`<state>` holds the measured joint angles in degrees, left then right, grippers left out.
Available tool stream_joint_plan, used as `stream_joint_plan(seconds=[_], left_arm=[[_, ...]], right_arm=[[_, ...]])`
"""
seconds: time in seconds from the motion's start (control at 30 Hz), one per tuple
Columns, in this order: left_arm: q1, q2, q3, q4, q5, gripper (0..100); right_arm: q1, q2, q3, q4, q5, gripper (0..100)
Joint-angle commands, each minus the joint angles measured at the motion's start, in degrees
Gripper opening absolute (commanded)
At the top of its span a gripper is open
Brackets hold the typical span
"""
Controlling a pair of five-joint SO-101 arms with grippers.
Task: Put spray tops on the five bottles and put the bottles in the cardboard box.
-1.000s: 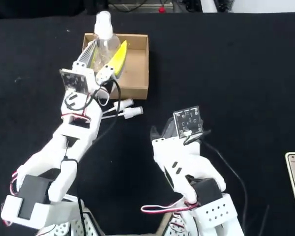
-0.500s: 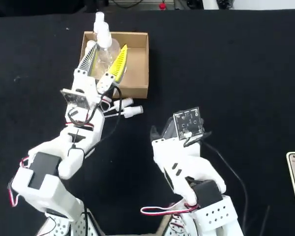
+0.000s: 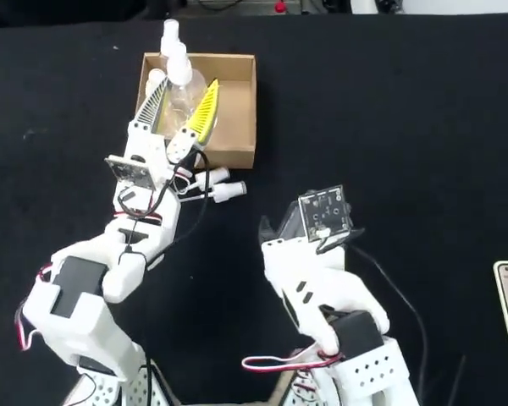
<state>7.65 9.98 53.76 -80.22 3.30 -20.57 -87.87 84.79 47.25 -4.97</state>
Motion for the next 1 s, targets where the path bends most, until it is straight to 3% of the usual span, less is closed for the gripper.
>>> stream_joint_plan(seconds=[0.0,0.47,0.7,0.83,0.97], left_arm=[[0.48,-0.97,-1.36,-1.49,0.35,22],[-4.53,-0.53,-2.68,-1.58,0.79,22],[-3.91,-0.53,-2.07,-1.67,0.79,22],[-3.82,-0.88,-1.80,-2.37,0.79,22],[-3.82,-0.53,0.22,-8.18,0.79,22]], right_arm=[[-0.44,-0.66,-0.31,-1.58,-0.53,26.5],[0.00,-0.13,-4.79,-1.85,-0.53,26.5],[7.65,1.27,-13.93,-4.04,-5.19,26.5],[10.46,10.24,-17.27,-13.89,-8.00,26.5],[13.27,26.33,-25.80,-20.31,-11.25,26.5]])
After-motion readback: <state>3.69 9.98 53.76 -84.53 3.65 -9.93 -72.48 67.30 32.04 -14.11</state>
